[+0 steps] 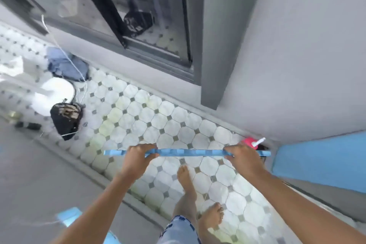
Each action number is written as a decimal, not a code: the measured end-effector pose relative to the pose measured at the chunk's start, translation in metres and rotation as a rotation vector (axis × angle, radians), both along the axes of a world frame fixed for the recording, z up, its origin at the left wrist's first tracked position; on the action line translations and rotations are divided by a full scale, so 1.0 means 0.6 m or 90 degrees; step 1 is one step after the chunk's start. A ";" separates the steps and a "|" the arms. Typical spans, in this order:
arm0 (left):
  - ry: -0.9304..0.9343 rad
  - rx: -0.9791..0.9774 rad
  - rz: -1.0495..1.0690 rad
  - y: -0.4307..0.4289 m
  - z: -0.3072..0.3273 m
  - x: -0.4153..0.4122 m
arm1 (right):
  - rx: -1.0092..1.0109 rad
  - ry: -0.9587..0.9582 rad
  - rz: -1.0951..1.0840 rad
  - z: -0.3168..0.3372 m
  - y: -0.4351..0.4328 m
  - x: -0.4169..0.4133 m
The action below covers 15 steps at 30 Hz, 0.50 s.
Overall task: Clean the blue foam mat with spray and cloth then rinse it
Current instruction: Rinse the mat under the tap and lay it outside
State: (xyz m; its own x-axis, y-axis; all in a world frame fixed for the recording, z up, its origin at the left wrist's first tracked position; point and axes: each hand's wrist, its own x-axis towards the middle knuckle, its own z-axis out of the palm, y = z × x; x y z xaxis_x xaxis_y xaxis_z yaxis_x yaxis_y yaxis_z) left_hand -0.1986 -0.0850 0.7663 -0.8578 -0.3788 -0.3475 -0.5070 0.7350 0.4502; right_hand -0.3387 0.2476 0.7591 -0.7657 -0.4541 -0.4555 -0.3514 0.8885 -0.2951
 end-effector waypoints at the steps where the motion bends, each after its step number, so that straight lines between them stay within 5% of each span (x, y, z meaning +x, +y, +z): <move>1: 0.001 0.007 0.051 -0.031 -0.009 0.027 | 0.006 -0.003 0.046 -0.001 -0.050 -0.015; 8: -0.046 0.071 0.300 -0.199 -0.110 0.156 | 0.091 -0.023 0.306 -0.071 -0.363 -0.075; 15: -0.098 0.136 0.401 -0.302 -0.223 0.192 | 0.169 -0.089 0.464 -0.170 -0.582 -0.124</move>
